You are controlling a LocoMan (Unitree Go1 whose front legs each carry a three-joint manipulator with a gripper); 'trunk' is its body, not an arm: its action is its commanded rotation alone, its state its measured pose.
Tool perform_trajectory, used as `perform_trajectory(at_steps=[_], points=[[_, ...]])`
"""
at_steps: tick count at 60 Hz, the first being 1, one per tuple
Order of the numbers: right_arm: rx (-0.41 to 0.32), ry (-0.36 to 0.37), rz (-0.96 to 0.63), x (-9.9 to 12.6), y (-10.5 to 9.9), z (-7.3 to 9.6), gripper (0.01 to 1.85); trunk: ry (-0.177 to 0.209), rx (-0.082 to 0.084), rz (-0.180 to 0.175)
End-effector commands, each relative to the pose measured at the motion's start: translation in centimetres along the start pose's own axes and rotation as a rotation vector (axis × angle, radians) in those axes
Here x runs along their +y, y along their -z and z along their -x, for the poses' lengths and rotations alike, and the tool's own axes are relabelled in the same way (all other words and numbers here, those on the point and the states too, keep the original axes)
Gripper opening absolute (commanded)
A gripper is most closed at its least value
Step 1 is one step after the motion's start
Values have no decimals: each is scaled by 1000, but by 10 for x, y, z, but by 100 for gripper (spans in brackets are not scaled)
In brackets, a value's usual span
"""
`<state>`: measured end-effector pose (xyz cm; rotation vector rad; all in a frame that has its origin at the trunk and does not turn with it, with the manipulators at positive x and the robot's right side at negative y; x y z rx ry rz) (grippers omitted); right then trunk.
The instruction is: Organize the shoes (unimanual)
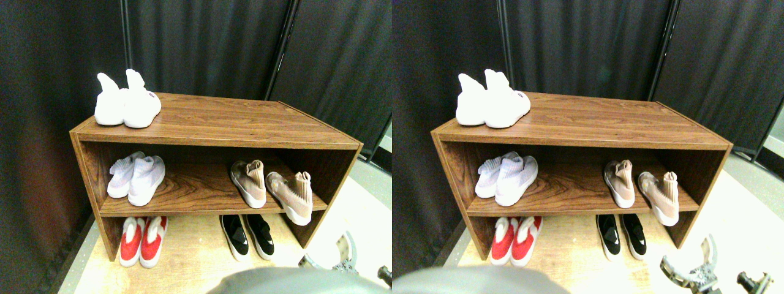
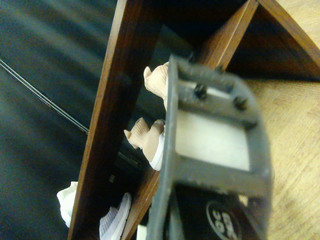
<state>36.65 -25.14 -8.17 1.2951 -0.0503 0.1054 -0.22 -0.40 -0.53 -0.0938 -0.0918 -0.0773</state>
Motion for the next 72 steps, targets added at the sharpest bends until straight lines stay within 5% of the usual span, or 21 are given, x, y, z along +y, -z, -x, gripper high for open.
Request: perform_trajectory(at_steps=[1, 28, 42, 72], points=[[-13, -65, 26, 14, -1, -4, 131, 4, 4, 16], [15, -61, 84, 21, -12, -29, 133, 4, 3, 14], [49, 14, 87, 13, -10, -45, 143, -10, 12, 30], [-13, 131, 10, -20, -1, -78, 135, -35, 20, 47]])
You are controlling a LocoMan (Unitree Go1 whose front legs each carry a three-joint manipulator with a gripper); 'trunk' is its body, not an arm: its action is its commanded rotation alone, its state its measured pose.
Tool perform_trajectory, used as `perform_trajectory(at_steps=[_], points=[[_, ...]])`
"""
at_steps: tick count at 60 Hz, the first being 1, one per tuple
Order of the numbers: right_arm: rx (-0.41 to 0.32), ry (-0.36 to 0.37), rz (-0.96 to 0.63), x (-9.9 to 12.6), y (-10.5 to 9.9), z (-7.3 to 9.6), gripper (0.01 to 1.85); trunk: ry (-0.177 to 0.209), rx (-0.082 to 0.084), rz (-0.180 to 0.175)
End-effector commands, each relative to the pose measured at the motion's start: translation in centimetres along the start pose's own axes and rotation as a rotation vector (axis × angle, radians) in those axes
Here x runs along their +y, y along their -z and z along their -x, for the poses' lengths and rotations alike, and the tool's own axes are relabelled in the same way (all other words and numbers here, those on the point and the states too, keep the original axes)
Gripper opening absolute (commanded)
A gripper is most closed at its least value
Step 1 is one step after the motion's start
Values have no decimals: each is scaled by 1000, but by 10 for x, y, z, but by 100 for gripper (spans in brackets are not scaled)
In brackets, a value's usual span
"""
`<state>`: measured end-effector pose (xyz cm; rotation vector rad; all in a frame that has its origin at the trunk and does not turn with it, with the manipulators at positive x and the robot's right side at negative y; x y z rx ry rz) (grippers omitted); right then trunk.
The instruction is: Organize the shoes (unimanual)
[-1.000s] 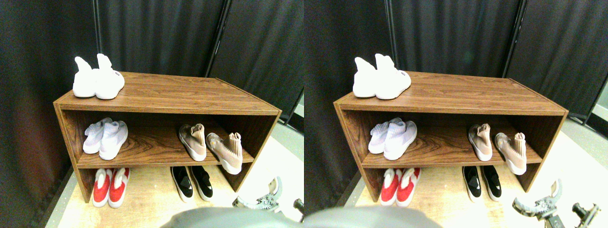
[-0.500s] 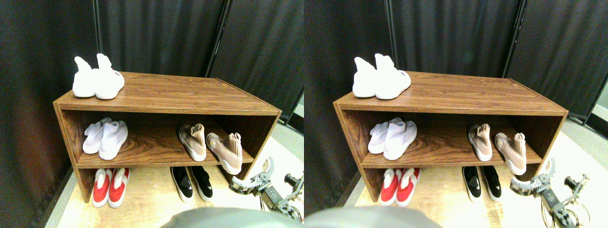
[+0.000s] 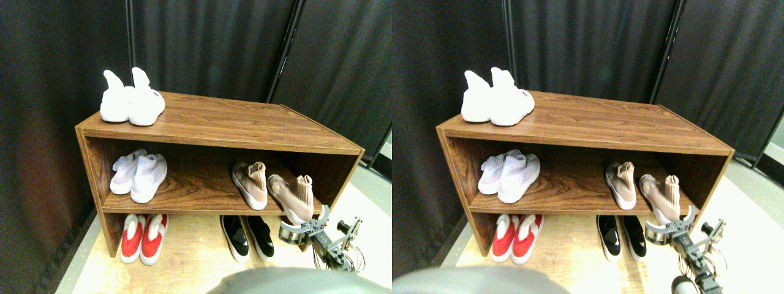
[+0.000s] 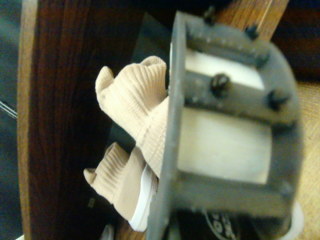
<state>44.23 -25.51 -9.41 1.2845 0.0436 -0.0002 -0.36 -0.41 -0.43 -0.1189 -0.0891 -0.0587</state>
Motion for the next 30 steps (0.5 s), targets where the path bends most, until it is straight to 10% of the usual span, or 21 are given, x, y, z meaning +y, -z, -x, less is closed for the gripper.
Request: perform_trajectory(at_steps=[1, 30], points=[[-23, 1, -3, 1, 2, -6, 136, -17, 20, 24], [9, 25, -15, -2, 10, -28, 140, -31, 26, 33]])
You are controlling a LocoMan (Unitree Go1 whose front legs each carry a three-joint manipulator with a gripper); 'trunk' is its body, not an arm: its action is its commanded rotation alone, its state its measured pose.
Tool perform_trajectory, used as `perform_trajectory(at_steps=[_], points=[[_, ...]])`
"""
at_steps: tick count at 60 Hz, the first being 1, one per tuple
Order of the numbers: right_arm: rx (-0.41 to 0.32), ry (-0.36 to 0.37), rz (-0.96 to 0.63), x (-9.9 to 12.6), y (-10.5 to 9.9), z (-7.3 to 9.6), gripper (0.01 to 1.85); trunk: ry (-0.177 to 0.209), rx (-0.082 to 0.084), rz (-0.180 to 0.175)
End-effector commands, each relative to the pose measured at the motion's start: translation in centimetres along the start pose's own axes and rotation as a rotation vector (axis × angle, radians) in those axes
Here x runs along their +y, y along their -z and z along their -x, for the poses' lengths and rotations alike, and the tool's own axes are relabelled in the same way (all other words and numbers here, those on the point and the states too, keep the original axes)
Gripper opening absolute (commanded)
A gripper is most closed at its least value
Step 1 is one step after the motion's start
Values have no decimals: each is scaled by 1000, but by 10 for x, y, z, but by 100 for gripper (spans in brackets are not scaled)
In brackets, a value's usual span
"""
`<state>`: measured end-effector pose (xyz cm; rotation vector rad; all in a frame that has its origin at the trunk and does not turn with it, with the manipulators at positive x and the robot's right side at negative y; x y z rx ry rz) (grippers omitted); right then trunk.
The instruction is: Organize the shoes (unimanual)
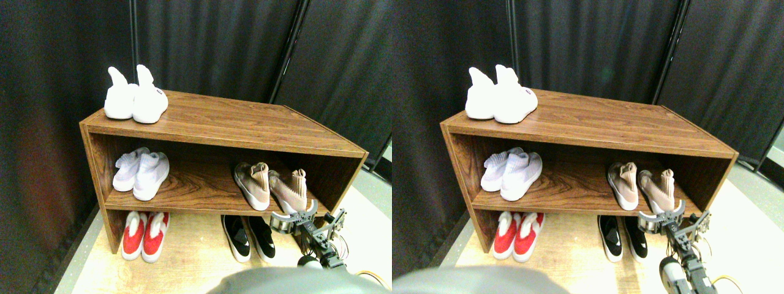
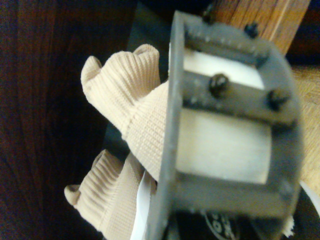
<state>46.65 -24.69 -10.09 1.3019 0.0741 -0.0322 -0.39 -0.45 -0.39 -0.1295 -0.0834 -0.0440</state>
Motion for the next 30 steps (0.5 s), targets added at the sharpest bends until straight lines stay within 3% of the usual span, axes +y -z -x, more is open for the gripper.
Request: perform_trajectory(at_steps=[1, 30], points=[[4, -14, 9, 2, 1, -4, 141, -15, 21, 23], [-1, 17, 4, -4, 1, -12, 135, -12, 23, 22]])
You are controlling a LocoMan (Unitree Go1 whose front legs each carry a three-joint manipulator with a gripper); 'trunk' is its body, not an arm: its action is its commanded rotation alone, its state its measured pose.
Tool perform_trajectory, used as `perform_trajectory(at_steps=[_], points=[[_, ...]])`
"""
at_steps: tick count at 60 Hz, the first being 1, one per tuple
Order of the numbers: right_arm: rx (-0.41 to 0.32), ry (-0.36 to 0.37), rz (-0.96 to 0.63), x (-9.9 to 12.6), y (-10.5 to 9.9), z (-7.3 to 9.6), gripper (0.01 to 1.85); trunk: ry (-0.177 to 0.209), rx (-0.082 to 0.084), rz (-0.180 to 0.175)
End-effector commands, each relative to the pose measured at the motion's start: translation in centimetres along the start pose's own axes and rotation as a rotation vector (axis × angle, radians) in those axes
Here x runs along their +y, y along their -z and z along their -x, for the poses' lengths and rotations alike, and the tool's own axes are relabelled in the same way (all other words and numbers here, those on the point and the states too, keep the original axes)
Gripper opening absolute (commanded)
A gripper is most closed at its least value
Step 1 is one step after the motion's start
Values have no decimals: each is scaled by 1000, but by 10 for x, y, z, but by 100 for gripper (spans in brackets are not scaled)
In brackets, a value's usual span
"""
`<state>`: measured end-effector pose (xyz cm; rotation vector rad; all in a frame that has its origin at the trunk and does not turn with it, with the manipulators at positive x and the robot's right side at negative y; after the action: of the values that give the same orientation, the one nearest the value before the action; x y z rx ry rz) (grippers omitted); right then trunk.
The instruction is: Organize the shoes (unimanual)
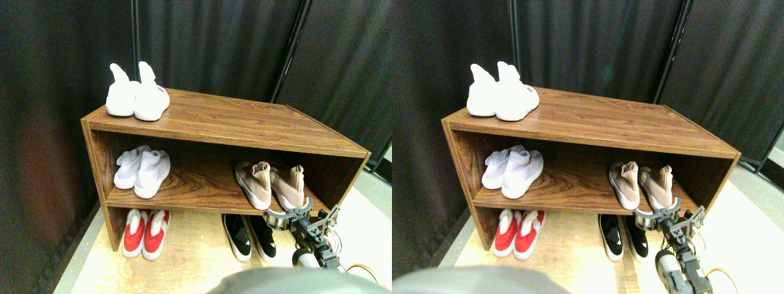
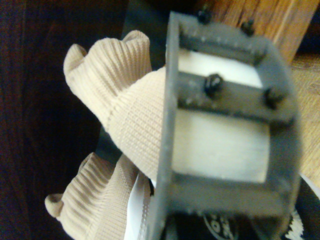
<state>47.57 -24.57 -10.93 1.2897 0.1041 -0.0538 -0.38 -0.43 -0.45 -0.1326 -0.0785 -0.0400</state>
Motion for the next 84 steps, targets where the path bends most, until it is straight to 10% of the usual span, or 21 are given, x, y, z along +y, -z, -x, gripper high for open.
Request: perform_trajectory(at_steps=[1, 25, 53, 63, 72, 84], points=[[-16, -13, -14, 3, -2, -2, 137, -8, 19, 19], [-14, -21, -33, 3, -5, 7, 135, -1, 18, 15], [-37, -137, 19, 8, -36, 74, 127, 42, 10, -19], [-162, -170, 6, 17, -50, 101, 98, 61, 8, -27], [-249, -238, 34, 27, -62, 108, 6, 78, 6, -39], [-279, -327, 83, 34, -83, 100, 6, 90, 10, -49]])
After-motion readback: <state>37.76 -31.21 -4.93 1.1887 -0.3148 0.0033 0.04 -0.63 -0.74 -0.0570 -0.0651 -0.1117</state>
